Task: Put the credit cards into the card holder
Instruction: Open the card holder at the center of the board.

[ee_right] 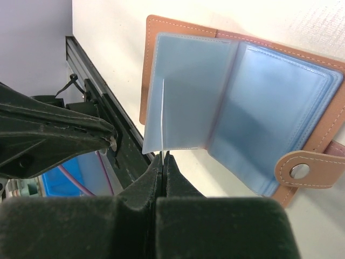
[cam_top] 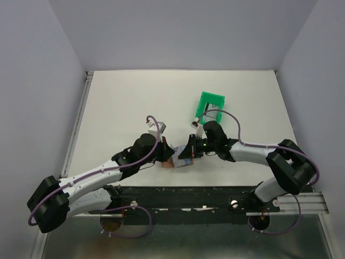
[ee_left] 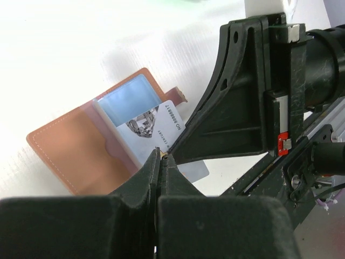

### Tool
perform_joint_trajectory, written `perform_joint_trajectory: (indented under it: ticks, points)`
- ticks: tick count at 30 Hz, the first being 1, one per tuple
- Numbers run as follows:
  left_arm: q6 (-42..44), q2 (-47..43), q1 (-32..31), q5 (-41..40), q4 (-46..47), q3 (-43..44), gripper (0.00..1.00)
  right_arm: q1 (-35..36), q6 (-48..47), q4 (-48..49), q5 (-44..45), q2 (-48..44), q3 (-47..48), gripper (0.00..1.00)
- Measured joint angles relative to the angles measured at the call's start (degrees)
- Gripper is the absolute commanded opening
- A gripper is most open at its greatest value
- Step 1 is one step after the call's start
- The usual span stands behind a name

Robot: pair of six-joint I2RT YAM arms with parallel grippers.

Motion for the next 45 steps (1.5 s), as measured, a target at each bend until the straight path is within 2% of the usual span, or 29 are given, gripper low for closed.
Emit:
perform_joint_trajectory:
  ticks: [5,13,18,28,34,45]
  points:
    - [0.26,0.92,0.0,-0.68,0.26,0.7,0.0,0.0,0.04,0.55,-0.15,0.9,0.0,0.0]
    - [0.37,8.17,0.0,-0.61,2.56,0.72,0.0,0.0,1.95,4.83,-1.9,7.69,0.0,0.0]
    - [0.28,10.51,0.0,-0.61,4.31,-0.07,0.0,0.0,2.38,5.62,-2.08,7.85,0.0,0.0]
    - [-1.97,13.73,0.0,-0.72,8.85,-6.97,0.0,0.0,0.87,1.42,0.81,4.22,-0.04,0.0]
    - [-4.07,11.74,0.0,-1.9,12.35,-10.16,0.0,-0.44,0.72,-1.03,1.97,4.24,0.0,0.0]
    - [-4.42,11.04,-0.02,-2.84,12.31,-10.6,0.0,-1.79,0.46,-5.7,2.89,5.66,5.16,0.0]
